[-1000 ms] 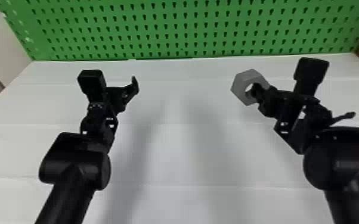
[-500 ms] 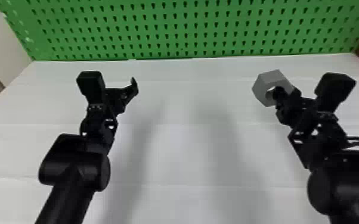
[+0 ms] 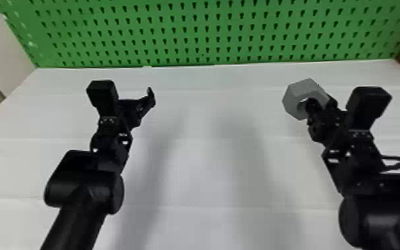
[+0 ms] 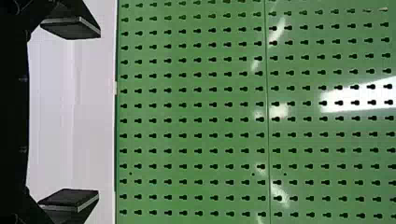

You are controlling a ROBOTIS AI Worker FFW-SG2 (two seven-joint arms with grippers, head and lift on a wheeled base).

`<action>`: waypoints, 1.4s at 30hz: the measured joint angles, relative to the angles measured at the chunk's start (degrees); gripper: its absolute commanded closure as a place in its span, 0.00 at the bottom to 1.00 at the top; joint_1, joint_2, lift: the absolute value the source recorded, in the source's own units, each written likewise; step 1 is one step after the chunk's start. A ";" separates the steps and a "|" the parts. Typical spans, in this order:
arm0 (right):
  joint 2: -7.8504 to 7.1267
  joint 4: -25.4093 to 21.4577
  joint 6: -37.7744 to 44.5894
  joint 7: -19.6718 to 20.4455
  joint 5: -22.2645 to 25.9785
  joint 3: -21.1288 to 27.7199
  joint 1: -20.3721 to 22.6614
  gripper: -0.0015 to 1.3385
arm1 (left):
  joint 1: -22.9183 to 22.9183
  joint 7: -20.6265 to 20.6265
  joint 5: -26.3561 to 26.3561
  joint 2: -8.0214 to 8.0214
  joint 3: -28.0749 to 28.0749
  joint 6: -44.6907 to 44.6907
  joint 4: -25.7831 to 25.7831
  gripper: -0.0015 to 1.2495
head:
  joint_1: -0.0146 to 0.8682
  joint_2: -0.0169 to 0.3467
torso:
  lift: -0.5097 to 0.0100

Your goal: Pick up the hex nut

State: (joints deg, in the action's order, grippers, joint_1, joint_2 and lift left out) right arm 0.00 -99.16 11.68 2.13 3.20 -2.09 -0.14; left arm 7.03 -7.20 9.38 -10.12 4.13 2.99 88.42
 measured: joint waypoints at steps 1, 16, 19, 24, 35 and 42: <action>0.00 0.01 -0.04 0.04 -0.13 -0.07 0.00 0.80 | 0.00 0.00 0.01 0.00 0.02 0.00 0.00 0.07 | 0.91 0.46 | 0.82; 0.00 0.02 -0.24 0.07 -2.30 -1.27 0.12 0.80 | -0.06 0.00 0.12 0.01 0.51 -0.09 0.00 0.07 | 0.91 0.46 | 0.82; 0.00 0.02 -0.24 0.07 -2.66 -1.44 0.11 0.80 | -0.02 0.00 0.11 0.01 0.52 -0.09 0.00 0.07 | 0.91 0.46 | 0.82; 0.00 0.02 -0.24 0.07 -3.26 -1.58 0.06 0.80 | 0.00 0.00 0.11 0.01 0.54 -0.09 0.00 0.07 | 0.91 0.46 | 0.82; 0.00 0.04 -0.24 0.07 -4.34 -1.85 -0.17 0.80 | 0.25 0.00 0.11 0.01 0.60 -0.09 0.00 0.07 | 0.91 0.46 | 0.82; -0.09 0.04 -0.46 0.07 -4.96 -2.09 -0.29 0.80 | 0.27 -0.20 0.75 0.01 0.64 -0.09 0.00 0.07 | 0.91 0.46 | 0.82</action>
State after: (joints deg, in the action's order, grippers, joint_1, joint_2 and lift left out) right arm -0.09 -99.13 11.21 2.20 -1.76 -4.19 -0.43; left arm 7.29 -7.40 10.13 -10.11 4.77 2.90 88.42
